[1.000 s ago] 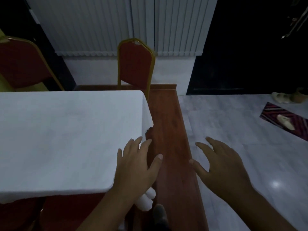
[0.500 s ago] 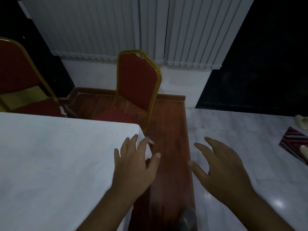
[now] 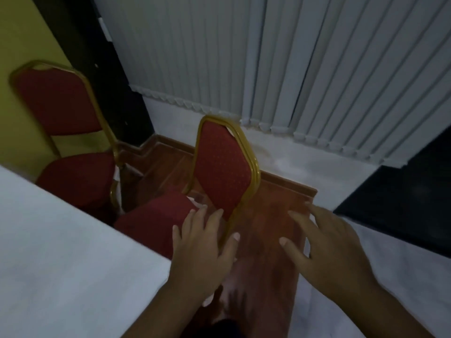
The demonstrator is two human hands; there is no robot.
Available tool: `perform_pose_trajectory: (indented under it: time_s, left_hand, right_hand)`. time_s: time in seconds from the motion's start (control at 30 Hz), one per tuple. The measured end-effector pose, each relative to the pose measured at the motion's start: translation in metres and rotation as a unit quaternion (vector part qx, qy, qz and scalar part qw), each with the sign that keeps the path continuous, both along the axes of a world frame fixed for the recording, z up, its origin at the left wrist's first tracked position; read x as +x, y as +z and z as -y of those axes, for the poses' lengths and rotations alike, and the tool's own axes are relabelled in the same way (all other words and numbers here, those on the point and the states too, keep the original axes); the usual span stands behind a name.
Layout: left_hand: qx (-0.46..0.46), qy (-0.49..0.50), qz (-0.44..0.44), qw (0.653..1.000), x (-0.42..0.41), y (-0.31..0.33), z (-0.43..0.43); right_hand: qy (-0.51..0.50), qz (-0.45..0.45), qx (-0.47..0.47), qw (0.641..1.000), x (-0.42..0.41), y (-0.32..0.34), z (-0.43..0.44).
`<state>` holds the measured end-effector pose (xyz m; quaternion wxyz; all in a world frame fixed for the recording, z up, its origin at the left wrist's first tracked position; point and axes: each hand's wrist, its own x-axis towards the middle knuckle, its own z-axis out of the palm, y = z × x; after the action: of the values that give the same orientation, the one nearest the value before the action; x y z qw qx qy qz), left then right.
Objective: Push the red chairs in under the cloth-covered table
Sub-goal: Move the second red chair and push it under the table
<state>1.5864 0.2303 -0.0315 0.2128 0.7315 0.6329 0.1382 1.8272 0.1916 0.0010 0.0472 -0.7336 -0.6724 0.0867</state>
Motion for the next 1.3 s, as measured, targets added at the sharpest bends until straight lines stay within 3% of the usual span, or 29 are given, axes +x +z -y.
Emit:
perform_pose_trajectory:
  time_s: [0.5,0.7,0.83,1.0,1.13,1.3]
  left_hand:
    - [-0.055,0.127,0.003,0.990,0.092,-0.013,-0.257]
    - [-0.072,0.242,-0.029,0.967,0.121,-0.024,-0.317]
    - [-0.089,0.365,-0.040,0.926,0.153,-0.019,-0.340]
    - [-0.094,0.505,-0.013,0.858,0.183,-0.020,-0.353]
    - [-0.100,0.596,0.010,0.797,0.193,-0.028,-0.349]
    - [-0.132,0.643,0.015,0.754,0.200,-0.048,-0.341]
  right_hand:
    - [0.164,0.012,-0.006,0.986,0.064,0.001,-0.345]
    - [0.314,-0.002,-0.001,0.950,0.062,-0.022,-0.473]
    - [0.427,-0.021,-0.004,0.904,0.054,-0.028,-0.537]
    - [0.569,-0.033,-0.011,0.822,0.028,-0.029,-0.592]
    - [0.668,-0.035,-0.030,0.743,-0.019,-0.035,-0.609]
    - [0.774,0.021,-0.061,0.630,-0.063,-0.055,-0.613]
